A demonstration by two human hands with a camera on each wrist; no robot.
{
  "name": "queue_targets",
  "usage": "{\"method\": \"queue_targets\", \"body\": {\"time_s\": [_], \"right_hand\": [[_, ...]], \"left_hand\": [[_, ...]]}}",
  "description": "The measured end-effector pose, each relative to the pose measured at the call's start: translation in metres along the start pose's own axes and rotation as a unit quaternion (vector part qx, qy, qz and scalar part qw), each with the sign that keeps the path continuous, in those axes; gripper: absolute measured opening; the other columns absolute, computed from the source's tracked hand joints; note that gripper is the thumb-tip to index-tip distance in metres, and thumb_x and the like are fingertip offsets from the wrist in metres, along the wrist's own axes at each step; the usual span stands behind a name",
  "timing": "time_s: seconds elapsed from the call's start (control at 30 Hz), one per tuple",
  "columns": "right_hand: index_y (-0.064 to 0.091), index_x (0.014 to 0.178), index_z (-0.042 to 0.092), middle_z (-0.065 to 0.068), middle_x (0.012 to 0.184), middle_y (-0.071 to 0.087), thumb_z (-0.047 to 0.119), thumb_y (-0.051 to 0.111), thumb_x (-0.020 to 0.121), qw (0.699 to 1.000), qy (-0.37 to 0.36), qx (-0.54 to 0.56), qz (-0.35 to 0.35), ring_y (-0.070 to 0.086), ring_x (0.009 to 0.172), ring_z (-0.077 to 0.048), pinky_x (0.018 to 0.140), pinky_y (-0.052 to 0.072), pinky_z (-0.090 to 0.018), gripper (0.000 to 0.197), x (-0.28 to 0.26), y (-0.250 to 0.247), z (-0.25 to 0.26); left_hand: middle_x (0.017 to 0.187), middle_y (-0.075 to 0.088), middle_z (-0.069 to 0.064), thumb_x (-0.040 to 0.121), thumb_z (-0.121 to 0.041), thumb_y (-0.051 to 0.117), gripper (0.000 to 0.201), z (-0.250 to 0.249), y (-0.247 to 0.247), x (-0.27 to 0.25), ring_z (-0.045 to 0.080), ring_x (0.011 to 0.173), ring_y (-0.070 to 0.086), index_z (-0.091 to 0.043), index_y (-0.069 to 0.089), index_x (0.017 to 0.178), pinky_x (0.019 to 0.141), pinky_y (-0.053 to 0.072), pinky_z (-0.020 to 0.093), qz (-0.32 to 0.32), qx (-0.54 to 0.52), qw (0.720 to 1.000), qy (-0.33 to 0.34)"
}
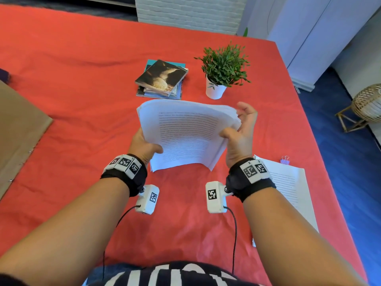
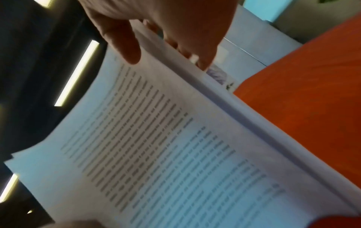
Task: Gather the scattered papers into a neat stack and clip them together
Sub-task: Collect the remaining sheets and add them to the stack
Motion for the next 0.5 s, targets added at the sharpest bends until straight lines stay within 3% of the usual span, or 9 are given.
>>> {"method": "queue_targets", "body": {"time_s": [0.07, 0.17, 0.27, 0.37, 0.5], "right_hand": [[0.049, 0.104, 0.031, -0.003, 0.099, 0.051, -0.007, 0.043, 0.049, 0.996, 0.079, 0.027, 0.014, 0.049, 0.085, -0.015, 0.069, 0.045, -0.025, 0.067, -0.005, 0.003, -0.012], [0.055, 0.094, 0.022, 0.005, 0.081, 0.056, -0.008, 0.040, 0.046, 0.991, 0.124, 0.058, -0.002, 0.050, 0.075, -0.013, 0.060, 0.044, -0.021, 0.058, -0.008, 0.005, -0.025], [0.060, 0.090, 0.021, -0.001, 0.078, 0.056, -0.008, 0.040, 0.047, 0.978, 0.185, 0.093, -0.018, 0.055, 0.074, -0.018, 0.061, 0.046, -0.025, 0.055, -0.004, -0.001, -0.037], [0.059, 0.090, 0.019, 0.002, 0.071, 0.057, -0.008, 0.039, 0.049, 0.974, 0.208, 0.092, 0.001, 0.057, 0.058, -0.010, 0.054, 0.047, -0.020, 0.053, -0.007, -0.005, -0.043], [0.056, 0.090, 0.012, 0.002, 0.065, 0.061, -0.010, 0.036, 0.047, 0.965, 0.225, 0.131, 0.026, 0.059, 0.057, -0.011, 0.051, 0.047, -0.019, 0.052, -0.009, -0.003, -0.050]], "left_hand": [[0.091, 0.064, 0.012, 0.039, 0.011, 0.058, 0.059, 0.002, 0.005, -0.002, 0.030, 0.090, 0.060, -0.012, 0.061, 0.093, 0.078, 0.052, 0.046, 0.000, 0.000, 1.000, -0.007], [0.091, 0.065, 0.013, 0.040, 0.012, 0.060, 0.056, 0.003, 0.008, -0.004, 0.030, 0.088, 0.061, -0.003, 0.062, 0.094, 0.079, 0.053, 0.048, -0.012, -0.008, 1.000, -0.014], [0.084, 0.063, 0.010, 0.040, 0.011, 0.058, 0.048, 0.009, 0.005, -0.004, 0.027, 0.083, 0.059, -0.014, 0.060, 0.081, 0.074, 0.050, 0.043, -0.028, -0.003, 0.999, -0.026], [0.081, 0.061, 0.008, 0.039, 0.011, 0.055, 0.051, 0.017, 0.001, -0.007, 0.026, 0.081, 0.057, -0.021, 0.059, 0.079, 0.071, 0.048, 0.037, -0.034, -0.002, 0.999, -0.041], [0.078, 0.058, 0.010, 0.038, 0.011, 0.049, 0.049, 0.022, -0.003, -0.005, 0.026, 0.078, 0.055, -0.013, 0.057, 0.079, 0.066, 0.045, 0.031, -0.037, -0.023, 0.998, -0.044]]}}
Point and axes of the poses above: each hand's wrist, its own x-axis towards the middle knuckle, its own y-axis out of the palm, z = x × y, the point moved 3 cm from there along x, towards the middle knuckle
